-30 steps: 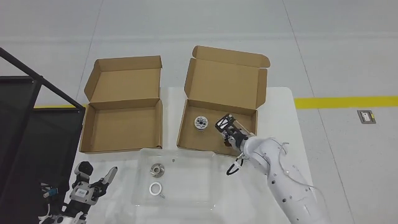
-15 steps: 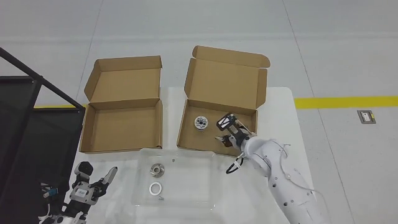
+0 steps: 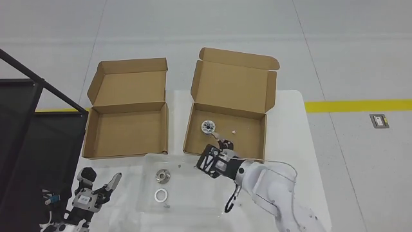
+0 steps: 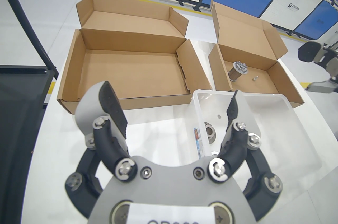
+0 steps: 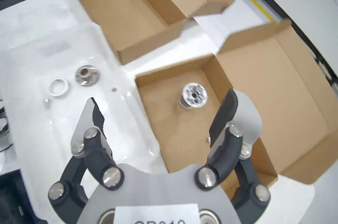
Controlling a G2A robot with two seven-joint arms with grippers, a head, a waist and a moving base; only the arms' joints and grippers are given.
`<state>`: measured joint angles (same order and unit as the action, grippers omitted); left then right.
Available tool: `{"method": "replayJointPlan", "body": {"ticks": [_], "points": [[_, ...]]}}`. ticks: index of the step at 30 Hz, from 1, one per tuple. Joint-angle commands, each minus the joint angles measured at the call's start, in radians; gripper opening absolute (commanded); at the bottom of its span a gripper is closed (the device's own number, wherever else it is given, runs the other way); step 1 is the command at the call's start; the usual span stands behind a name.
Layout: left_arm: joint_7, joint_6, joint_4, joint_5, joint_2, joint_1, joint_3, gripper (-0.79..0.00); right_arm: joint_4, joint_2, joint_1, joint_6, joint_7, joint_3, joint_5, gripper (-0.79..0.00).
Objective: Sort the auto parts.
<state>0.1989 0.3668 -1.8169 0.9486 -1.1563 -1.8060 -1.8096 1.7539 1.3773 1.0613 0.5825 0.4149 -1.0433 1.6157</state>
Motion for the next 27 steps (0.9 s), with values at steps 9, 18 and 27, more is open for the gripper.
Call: {"method": "replayJointPlan", "body": {"ticks": [9,18,27], "points": [[0.000,0.000,0.000,0.000,0.000,0.000,0.000,0.000,-0.057,0.029,-0.080,0.132,0.146,0.191,-0.067,0.000],[0.000,0.000,0.000,0.000,0.000,0.000,0.000,0.000,-0.057,0.029,-0.080,0.132,0.146,0.191,-0.067,0.000],[0.000,0.000,0.000,0.000,0.000,0.000,0.000,0.000,-0.169,0.067,-0.155,0.057,0.186,0.307,-0.068,-0.299]]}}
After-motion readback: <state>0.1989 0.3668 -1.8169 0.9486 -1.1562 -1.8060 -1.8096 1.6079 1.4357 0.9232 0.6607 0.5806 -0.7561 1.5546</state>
